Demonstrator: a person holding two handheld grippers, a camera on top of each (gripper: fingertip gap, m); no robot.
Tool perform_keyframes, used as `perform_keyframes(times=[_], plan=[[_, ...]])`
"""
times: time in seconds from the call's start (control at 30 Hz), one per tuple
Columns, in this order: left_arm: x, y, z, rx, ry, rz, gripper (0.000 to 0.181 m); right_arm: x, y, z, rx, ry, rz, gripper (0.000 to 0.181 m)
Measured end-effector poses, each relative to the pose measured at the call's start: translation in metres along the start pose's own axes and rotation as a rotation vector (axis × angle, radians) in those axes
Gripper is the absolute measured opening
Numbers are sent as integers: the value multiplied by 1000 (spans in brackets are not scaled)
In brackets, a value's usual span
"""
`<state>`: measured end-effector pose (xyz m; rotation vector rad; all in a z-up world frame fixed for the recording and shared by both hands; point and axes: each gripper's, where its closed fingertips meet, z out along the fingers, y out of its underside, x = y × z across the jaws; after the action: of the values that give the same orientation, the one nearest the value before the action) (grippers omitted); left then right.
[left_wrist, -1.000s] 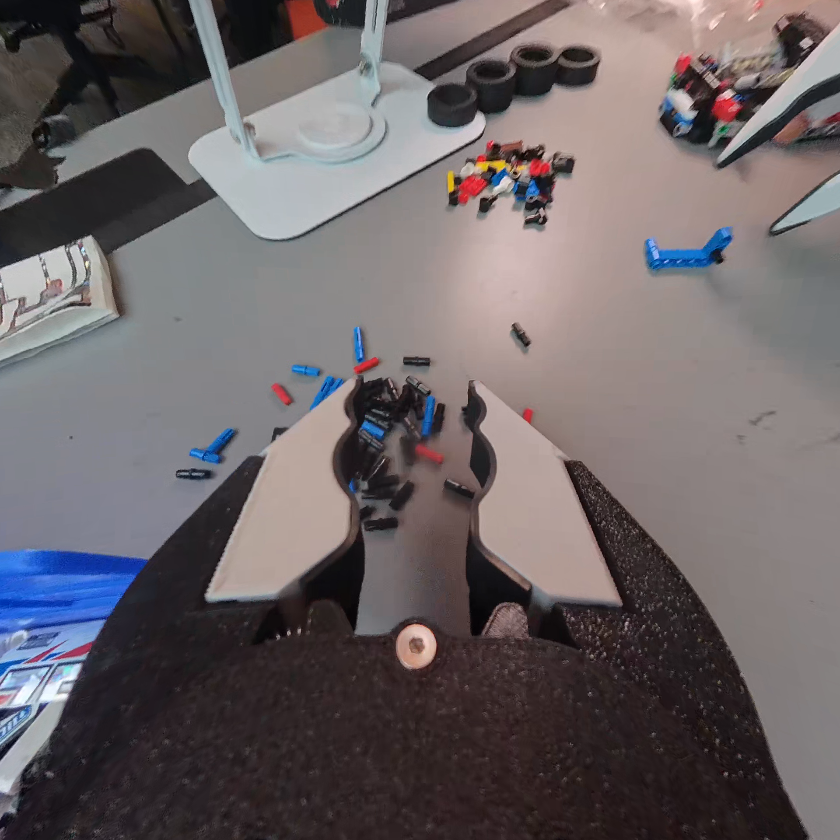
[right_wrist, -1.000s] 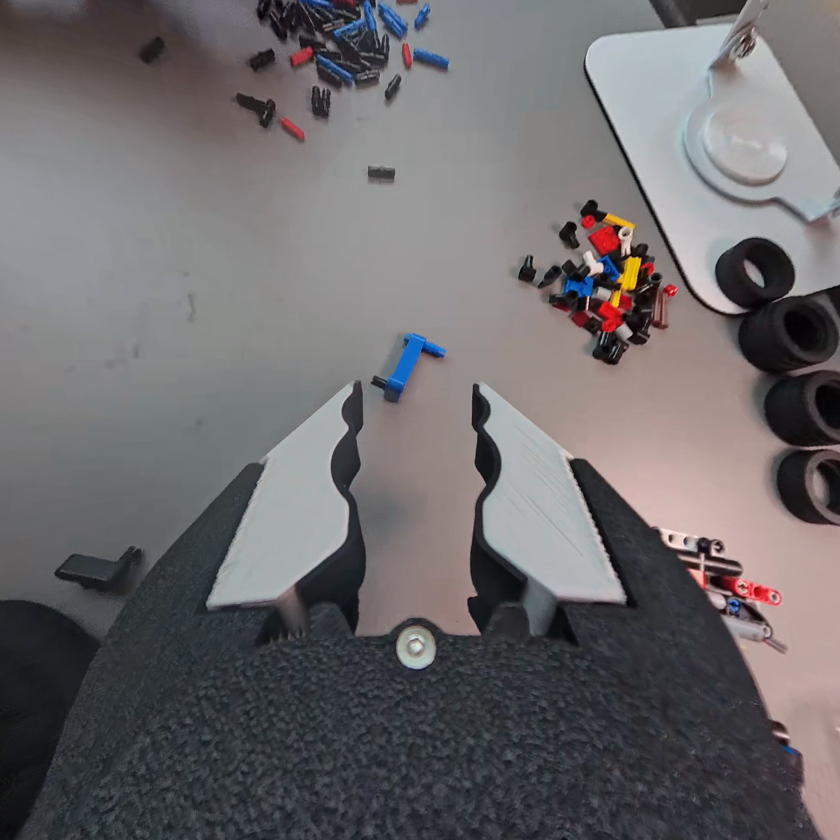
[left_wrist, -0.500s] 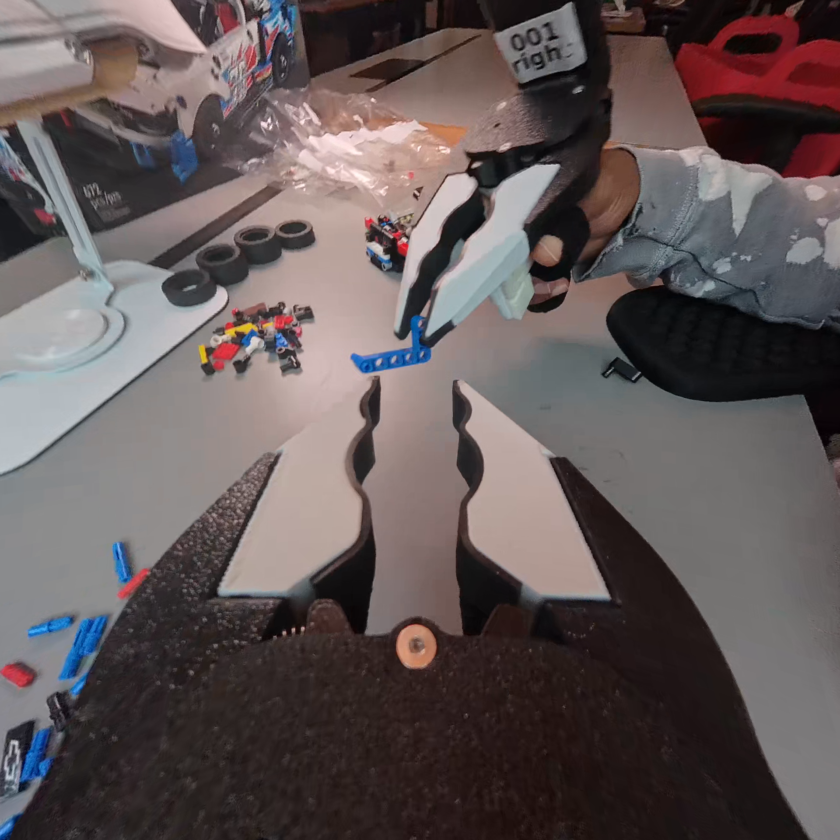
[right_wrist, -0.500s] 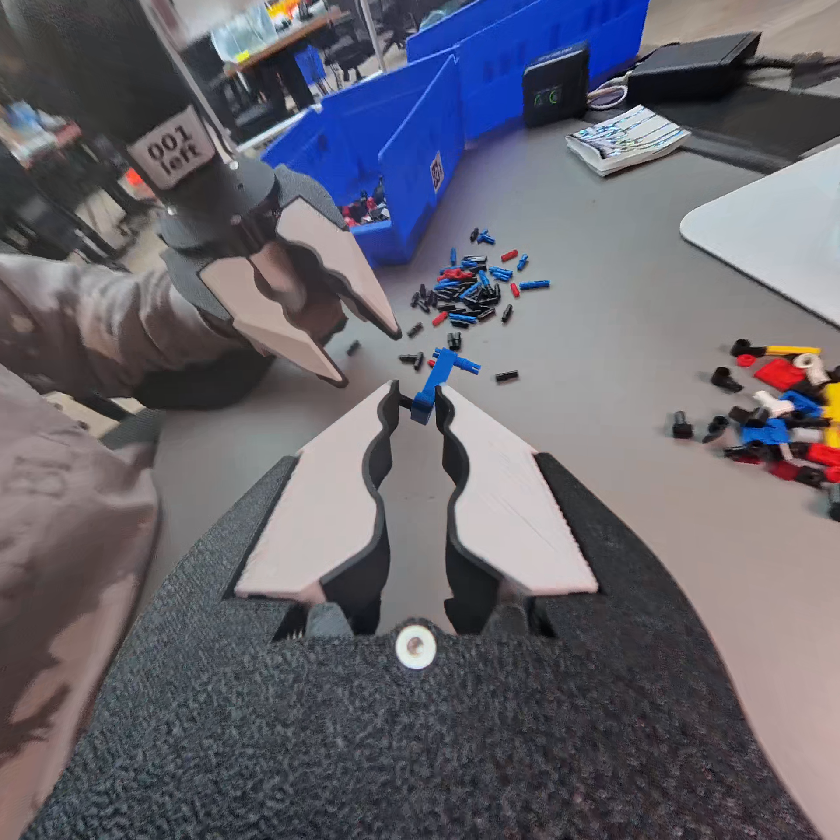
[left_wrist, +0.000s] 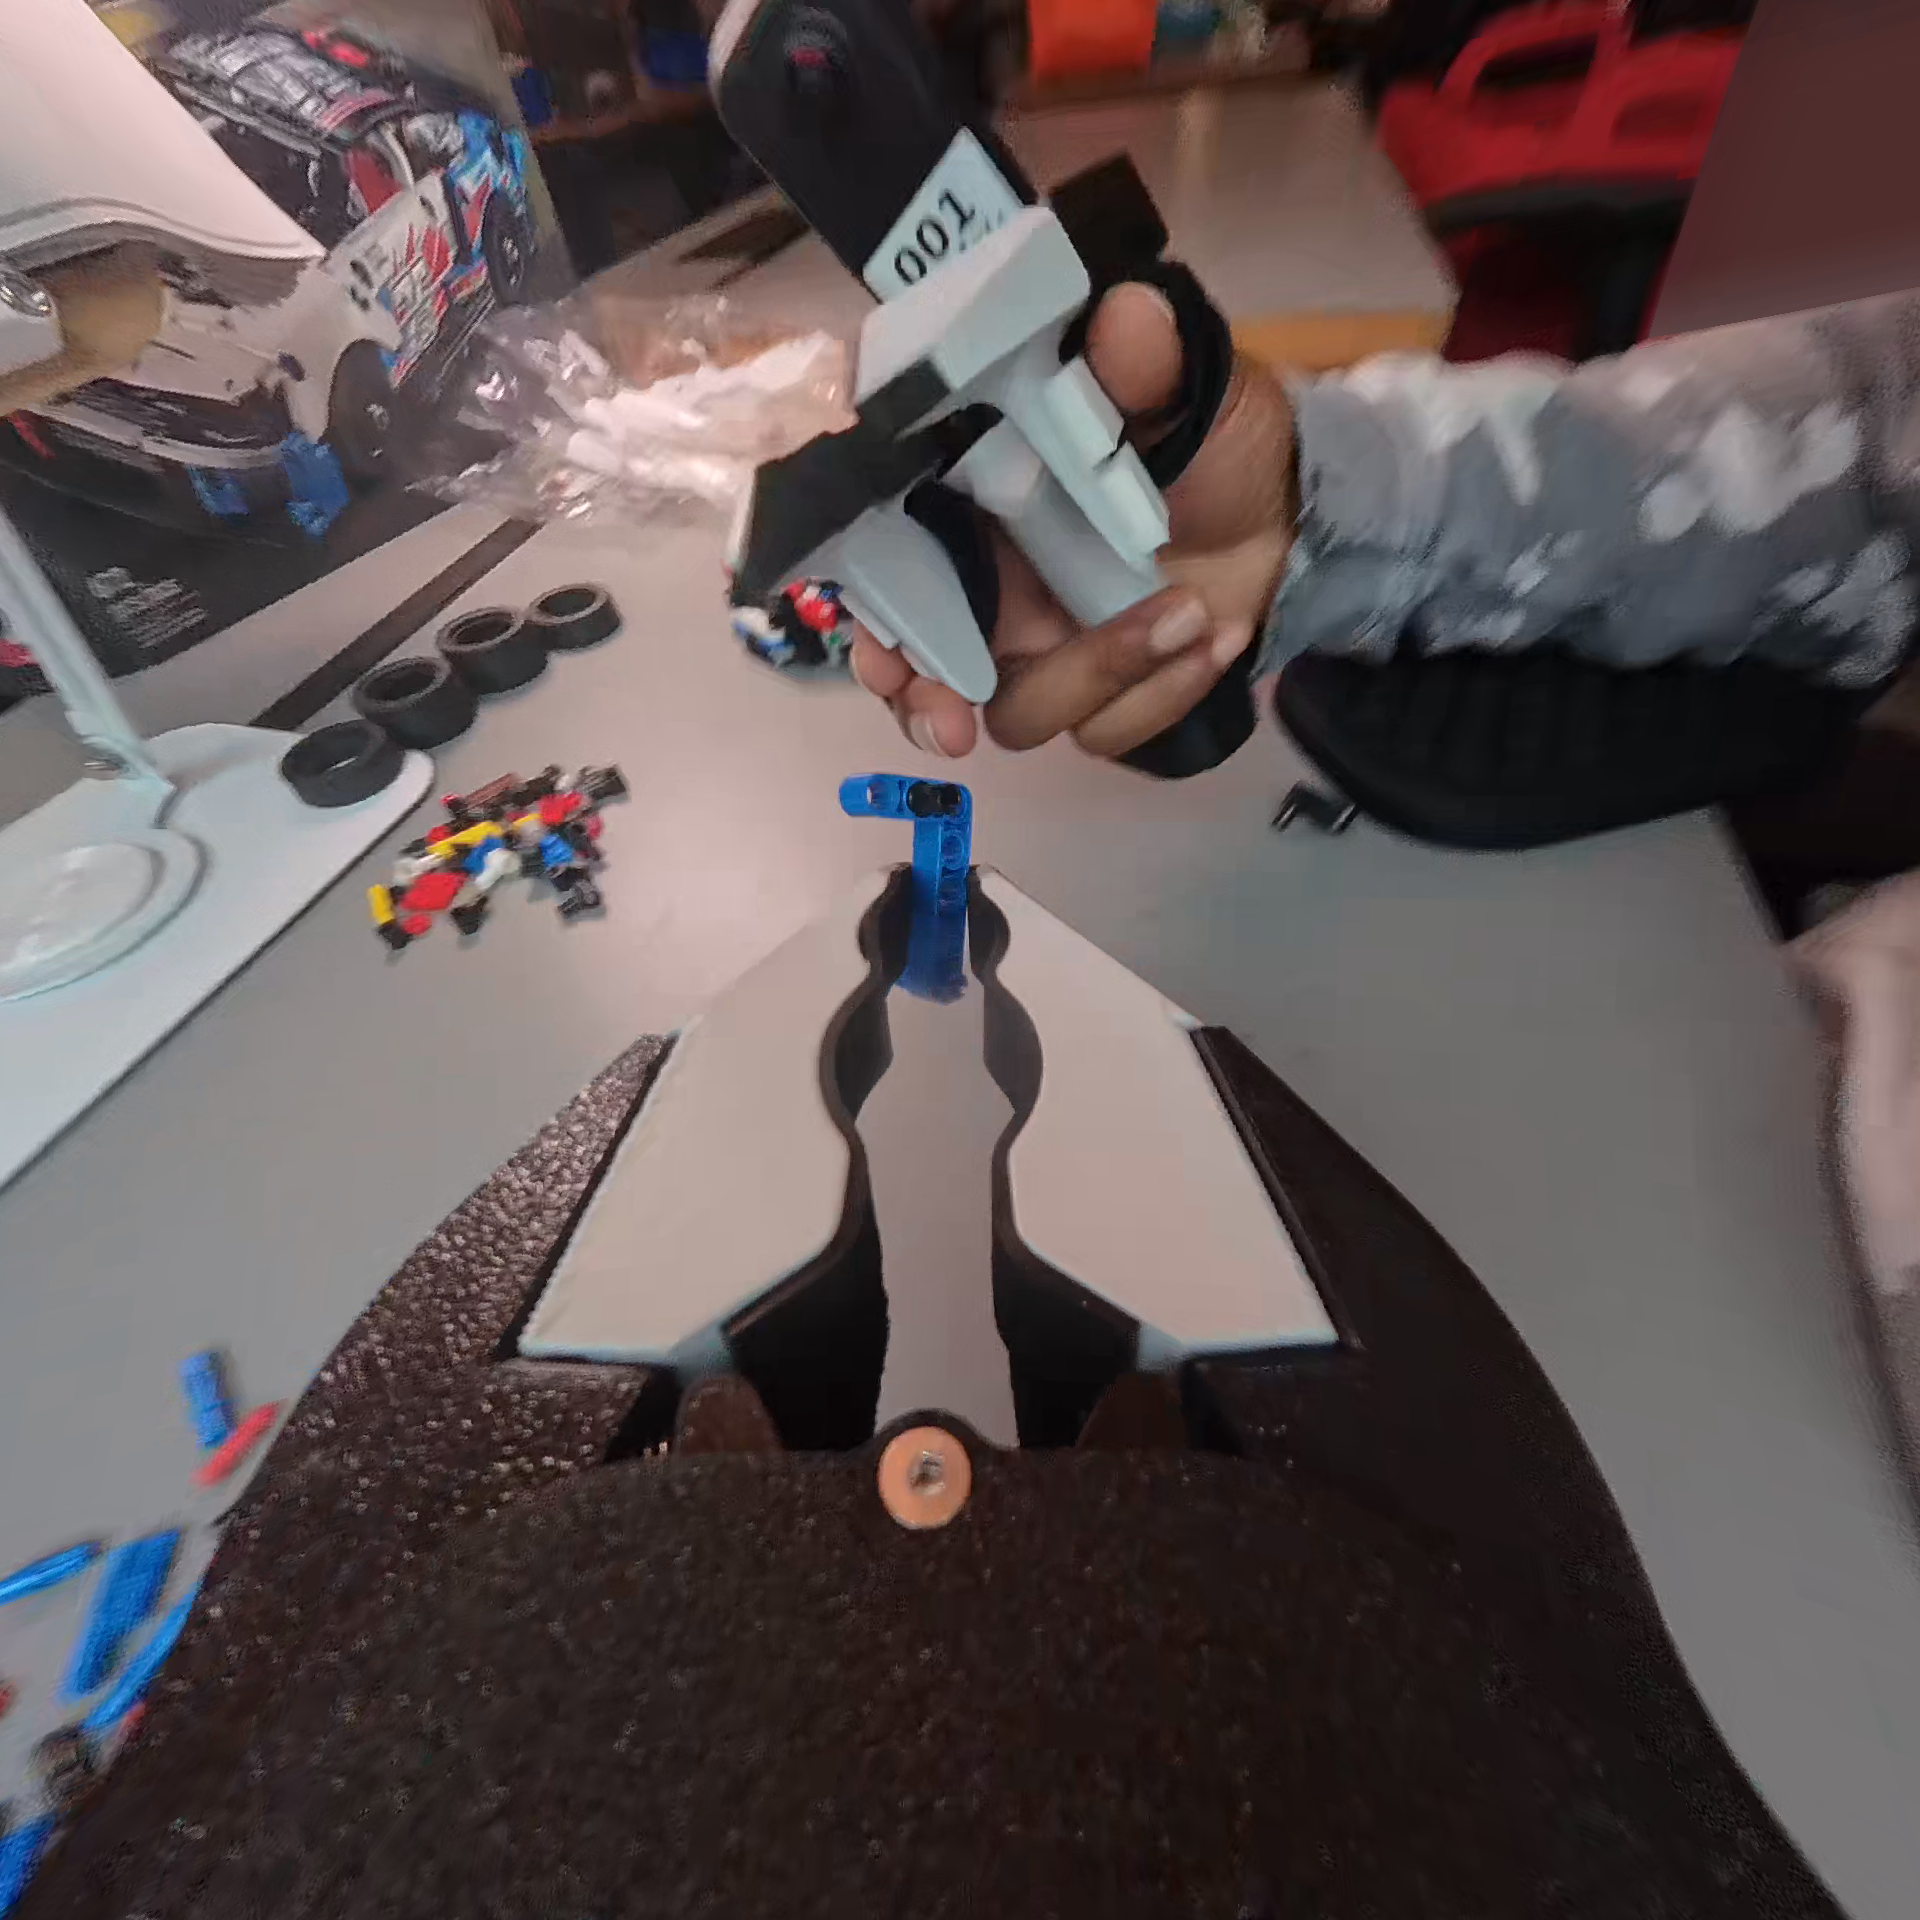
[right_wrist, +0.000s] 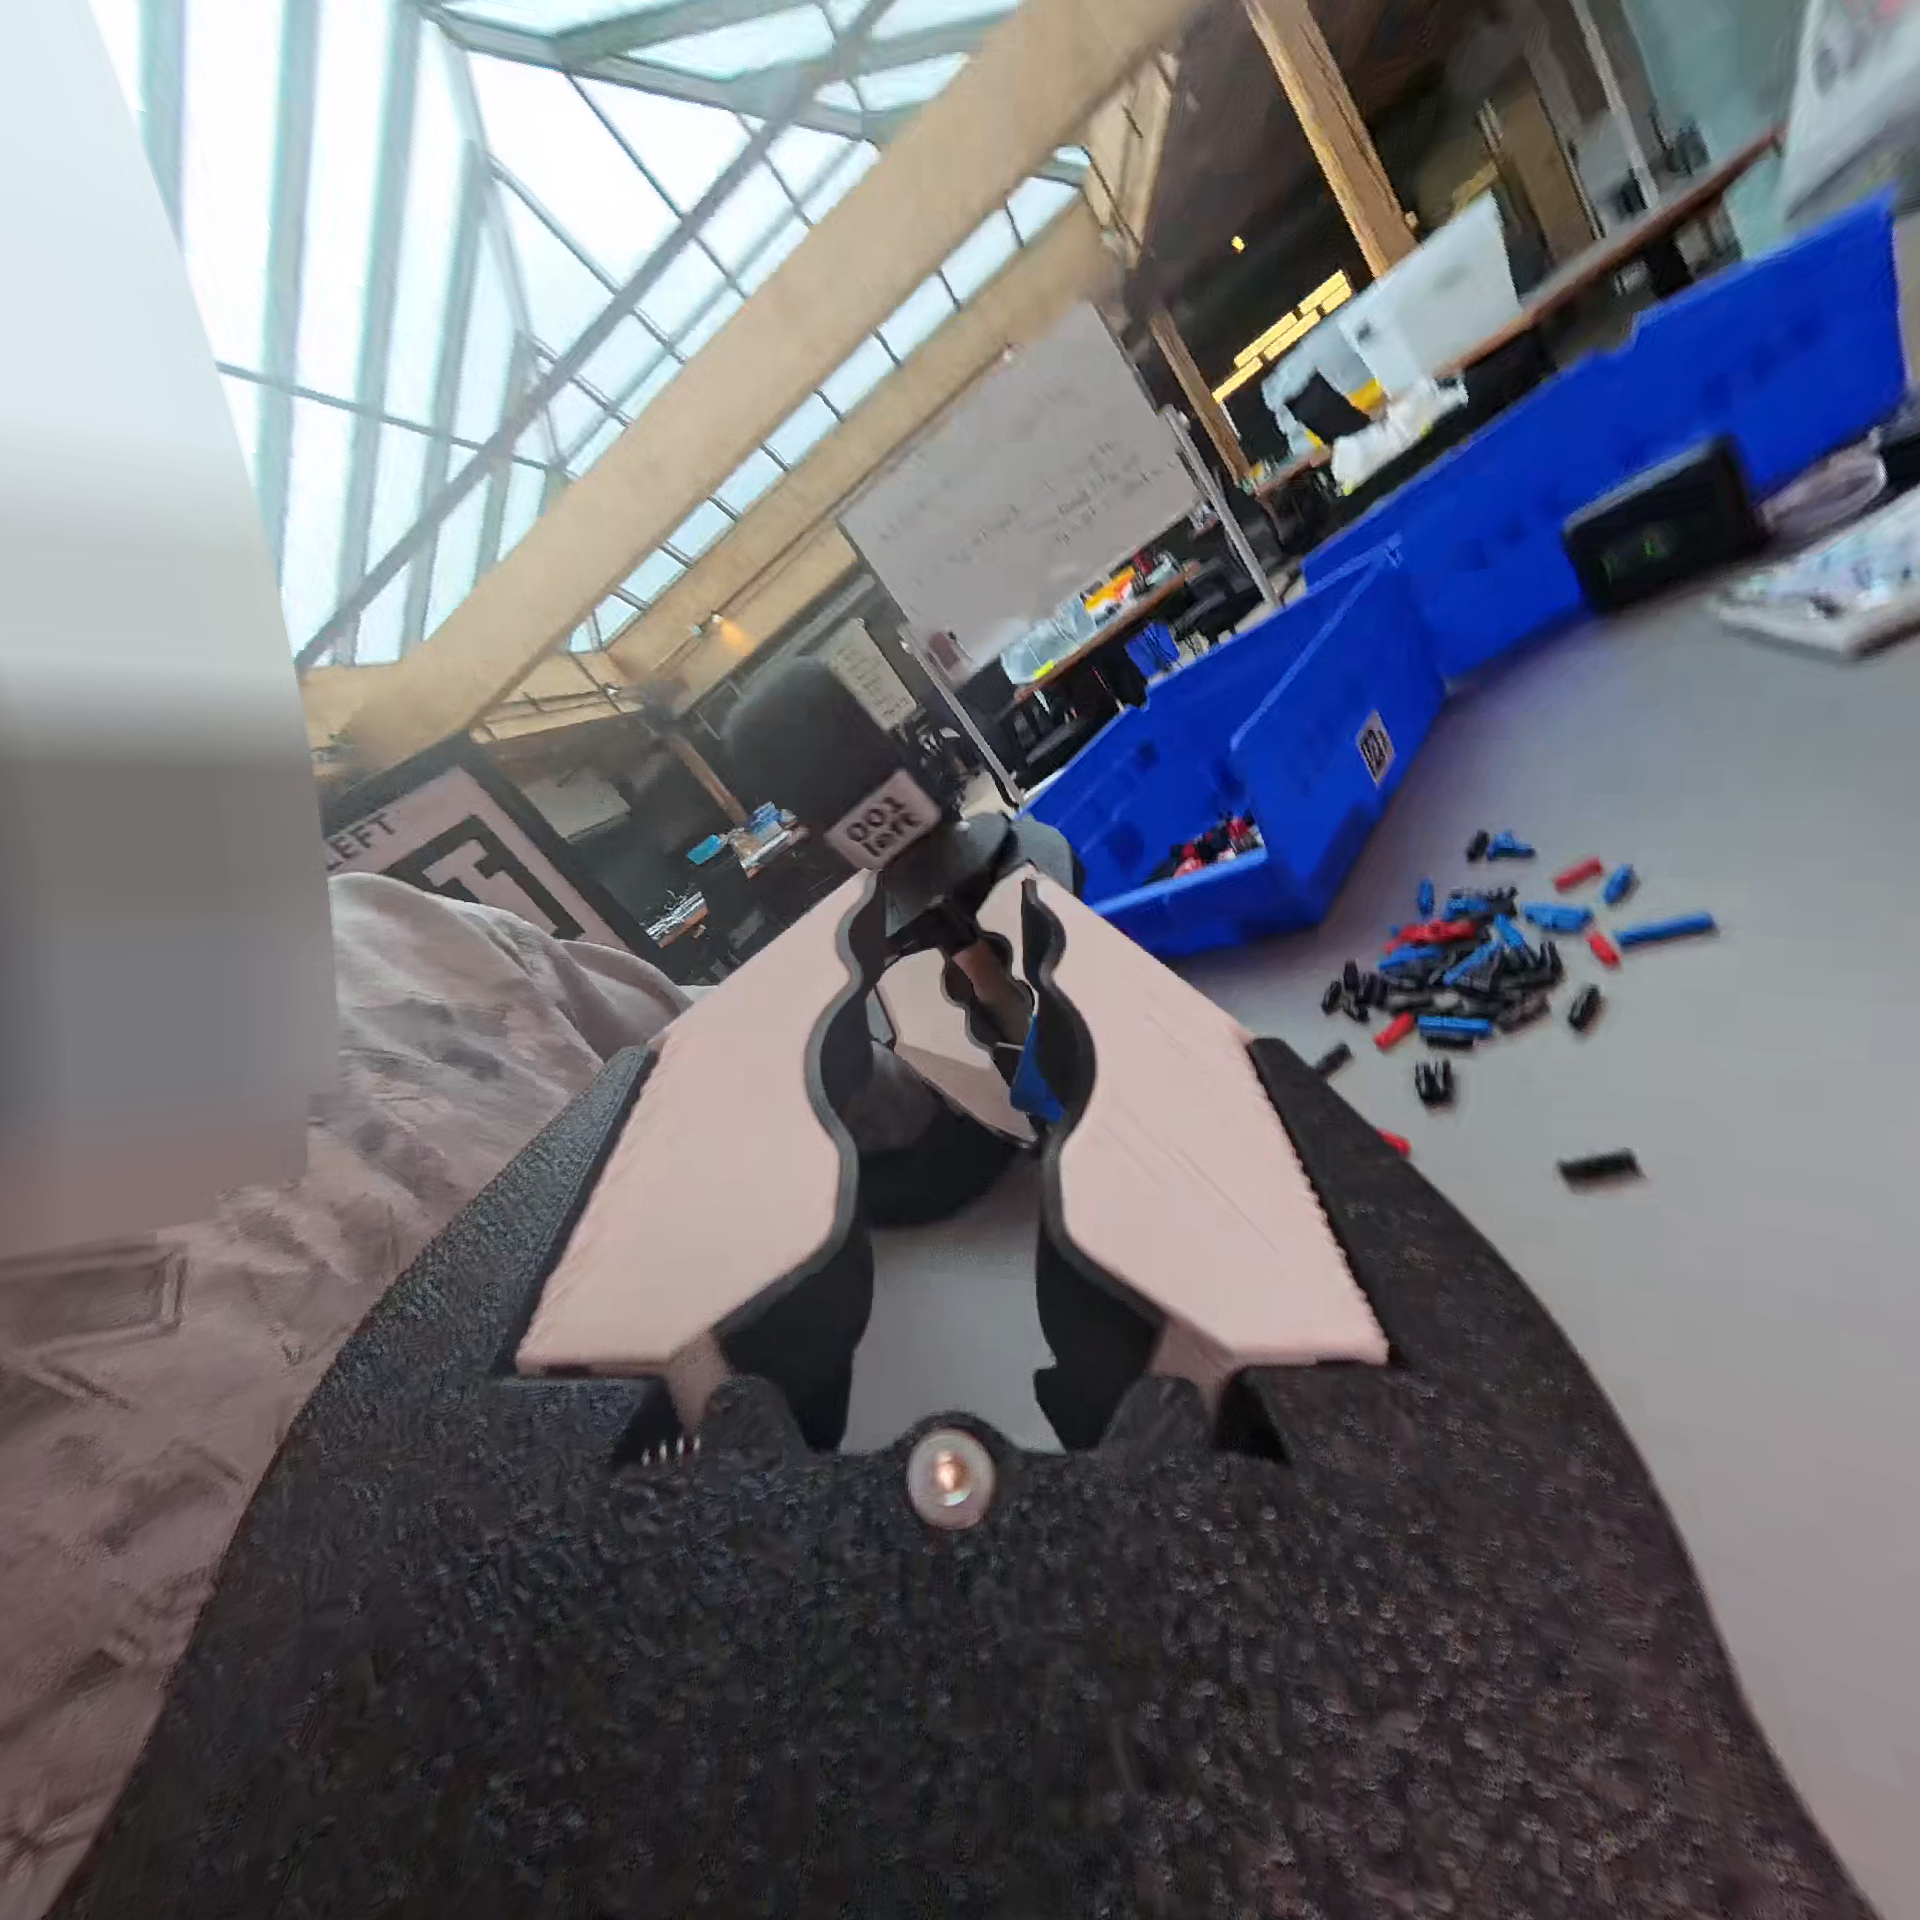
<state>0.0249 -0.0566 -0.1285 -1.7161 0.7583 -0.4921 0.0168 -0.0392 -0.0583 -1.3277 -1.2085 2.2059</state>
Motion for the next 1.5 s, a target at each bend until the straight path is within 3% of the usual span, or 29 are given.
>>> perform_keyframes(times=[0.03, 0.13, 0.2, 0.3, 0.53, 0.77, 0.97, 1.23, 1.5], plan=[[4, -13, -6, 93, 70, -94, 8, -8, -6, -4, 9, -21, -81, 28], [8, -44, -27, 315, 241, -320, 8, -10, 10, -8, -94, 28, -295, 29], [7, -49, -32, 371, 287, -413, 8, -15, 22, 0, -139, 9, -328, 25], [12, -47, -29, 373, 317, -436, 8, -22, 35, 17, -167, -25, -313, 17], [25, -42, -24, 327, 374, -445, 8, -20, 41, 19, -184, -19, -299, 14], [-6, -37, -32, 321, 198, -459, 17, 2, 25, 6, -186, 160, -418, 10], [-21, -27, -28, 260, 47, -464, 12, 23, 35, 17, -260, 369, -648, 9], [-28, -24, -31, 301, 86, -614, 4, 31, 37, 22, -350, 561, -1060, 9], [-27, -28, -33, 384, 191, -784, 1, 28, 35, 24, -344, 616, -1243, 10]])
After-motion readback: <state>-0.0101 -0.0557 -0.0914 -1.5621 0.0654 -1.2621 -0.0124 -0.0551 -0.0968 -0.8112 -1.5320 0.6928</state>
